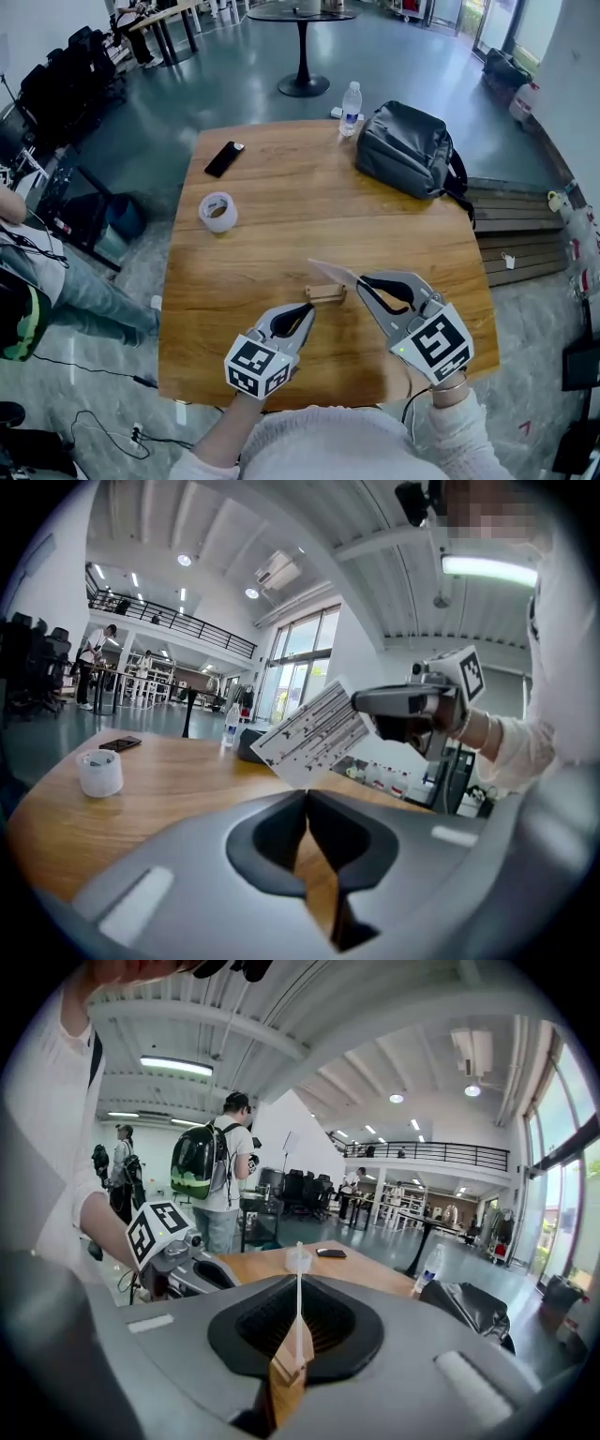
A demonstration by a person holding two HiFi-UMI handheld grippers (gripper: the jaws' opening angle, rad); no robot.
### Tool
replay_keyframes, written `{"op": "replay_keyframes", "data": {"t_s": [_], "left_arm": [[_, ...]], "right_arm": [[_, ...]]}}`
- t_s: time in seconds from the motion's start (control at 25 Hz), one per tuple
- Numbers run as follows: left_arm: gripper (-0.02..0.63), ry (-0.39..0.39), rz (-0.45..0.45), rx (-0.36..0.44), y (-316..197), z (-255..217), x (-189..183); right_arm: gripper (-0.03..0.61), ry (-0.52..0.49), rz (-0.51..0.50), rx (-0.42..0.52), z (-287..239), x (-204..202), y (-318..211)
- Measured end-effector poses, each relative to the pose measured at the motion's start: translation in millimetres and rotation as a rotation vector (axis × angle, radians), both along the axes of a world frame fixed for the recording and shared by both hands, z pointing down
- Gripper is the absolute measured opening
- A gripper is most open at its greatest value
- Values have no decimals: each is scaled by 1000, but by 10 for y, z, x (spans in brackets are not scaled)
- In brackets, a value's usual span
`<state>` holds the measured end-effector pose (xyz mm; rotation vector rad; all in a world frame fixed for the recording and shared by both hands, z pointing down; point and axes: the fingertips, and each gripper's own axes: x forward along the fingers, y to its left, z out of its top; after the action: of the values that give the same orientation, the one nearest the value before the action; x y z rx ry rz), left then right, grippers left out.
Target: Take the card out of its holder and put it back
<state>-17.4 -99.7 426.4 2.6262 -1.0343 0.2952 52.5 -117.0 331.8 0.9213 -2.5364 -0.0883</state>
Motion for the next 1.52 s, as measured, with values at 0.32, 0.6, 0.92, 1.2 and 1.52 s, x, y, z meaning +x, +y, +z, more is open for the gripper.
{"op": "replay_keyframes", "data": {"t_s": [0.32, 0.6, 0.92, 1.2, 1.52], "left_arm": [[9, 71, -79, 38, 151, -332, 55], [9, 92, -123, 33, 193, -415, 88], [9, 84, -112, 0, 220, -328, 86], [9, 99, -130, -14, 202, -305, 52], [9, 83, -136, -11, 181, -264, 41]], "right_arm": [[12, -131, 175, 10, 17, 131, 200], [13, -265, 246, -23, 75, 183, 370], [13, -262, 227, -65, 227, 132, 441], [12, -264, 226, -54, 200, 86, 418], [12, -274, 246, -65, 270, 115, 397]]}}
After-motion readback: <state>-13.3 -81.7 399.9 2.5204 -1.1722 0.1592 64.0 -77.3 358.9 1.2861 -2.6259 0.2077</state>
